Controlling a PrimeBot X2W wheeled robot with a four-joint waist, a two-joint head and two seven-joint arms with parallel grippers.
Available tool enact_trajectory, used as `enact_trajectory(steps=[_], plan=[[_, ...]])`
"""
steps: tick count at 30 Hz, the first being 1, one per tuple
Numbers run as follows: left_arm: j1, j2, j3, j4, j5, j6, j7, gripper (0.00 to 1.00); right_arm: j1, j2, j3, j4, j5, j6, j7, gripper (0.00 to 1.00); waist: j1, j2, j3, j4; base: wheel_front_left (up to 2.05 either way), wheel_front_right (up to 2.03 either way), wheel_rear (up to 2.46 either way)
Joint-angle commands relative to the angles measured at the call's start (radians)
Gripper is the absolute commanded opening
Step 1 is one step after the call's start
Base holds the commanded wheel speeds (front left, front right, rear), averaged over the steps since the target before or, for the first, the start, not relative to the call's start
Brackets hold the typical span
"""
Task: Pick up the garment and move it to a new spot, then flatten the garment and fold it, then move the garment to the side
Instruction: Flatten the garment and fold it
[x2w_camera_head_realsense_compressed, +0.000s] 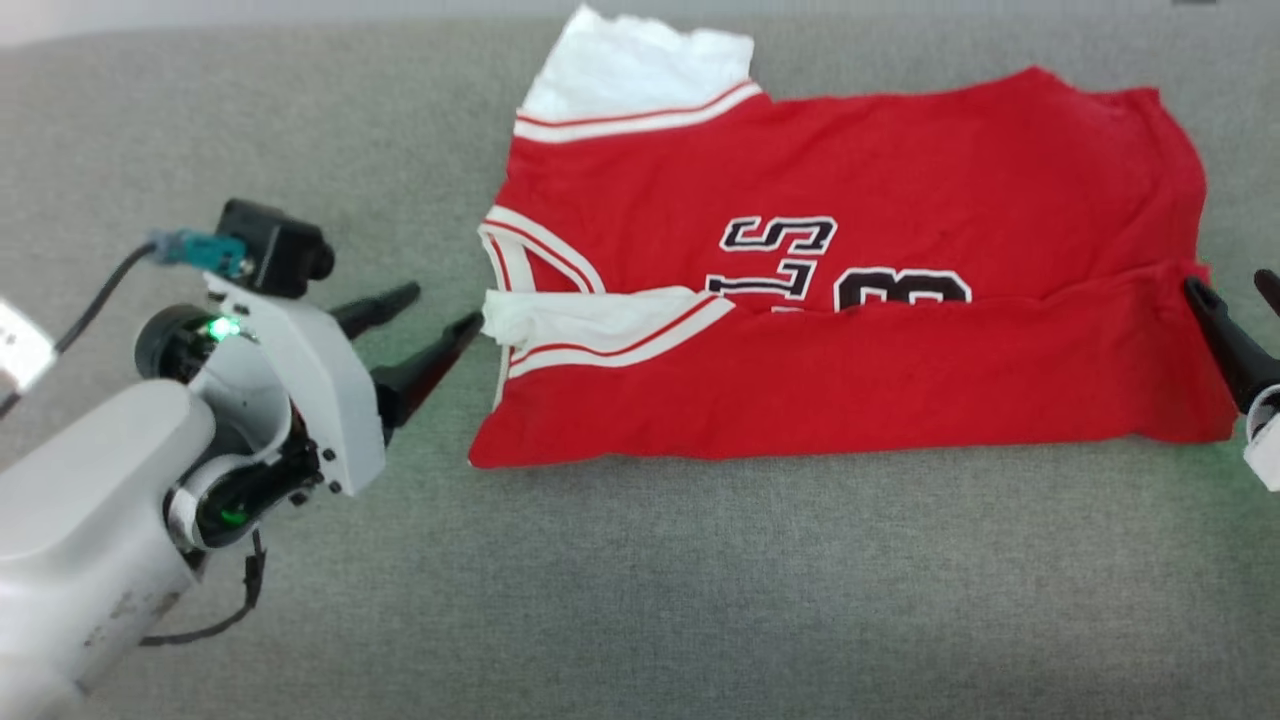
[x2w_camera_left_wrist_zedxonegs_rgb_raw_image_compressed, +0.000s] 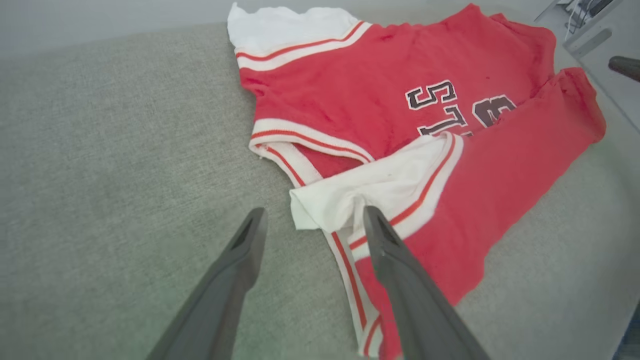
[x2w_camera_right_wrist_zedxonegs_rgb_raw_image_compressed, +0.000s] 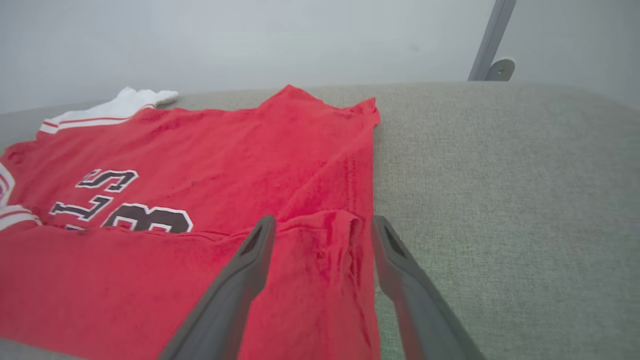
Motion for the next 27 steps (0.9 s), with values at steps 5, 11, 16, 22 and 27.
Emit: enact_trajectory(steps=[5, 11, 16, 22, 27], plan=[[-0.028, 0.030, -0.035, -0.156, -0.148, 0.122, 0.306, 1.00, 0.034, 0.009, -0.024, -0.027, 0.005, -0.002, 0.001, 1.00, 0.0000, 0.0000, -0.069, 0.009, 0.00, 0.00, 0.00], [-0.069, 0.037, -0.094, -0.220, -0.218, 0.222, 0.563, 1.00, 0.028, 0.033, -0.009, -0.068, -0.005, -0.002, 0.020, 1.00, 0.0000, 0.0000, -0.052, -0.022, 0.00, 0.00, 0.00], [-0.067, 0.011, -0.113, -0.143, -0.221, 0.231, 0.598, 1.00, 0.011, 0.044, 0.008, -0.094, -0.001, -0.002, 0.024, 1.00, 0.0000, 0.0000, -0.030, -0.068, 0.00, 0.00, 0.00], [-0.032, -0.037, -0.103, -0.033, -0.267, 0.191, 0.582, 1.00, 0.023, 0.041, -0.003, -0.093, 0.003, -0.002, 0.021, 1.00, 0.0000, 0.0000, -0.014, -0.111, 0.00, 0.00, 0.00], [-0.008, -0.064, -0.114, 0.024, -0.273, 0.160, 0.578, 0.00, 0.029, 0.032, -0.008, -0.090, 0.008, -0.002, 0.034, 1.00, 0.0000, 0.0000, -0.006, -0.126, 0.00, 0.00, 0.00]])
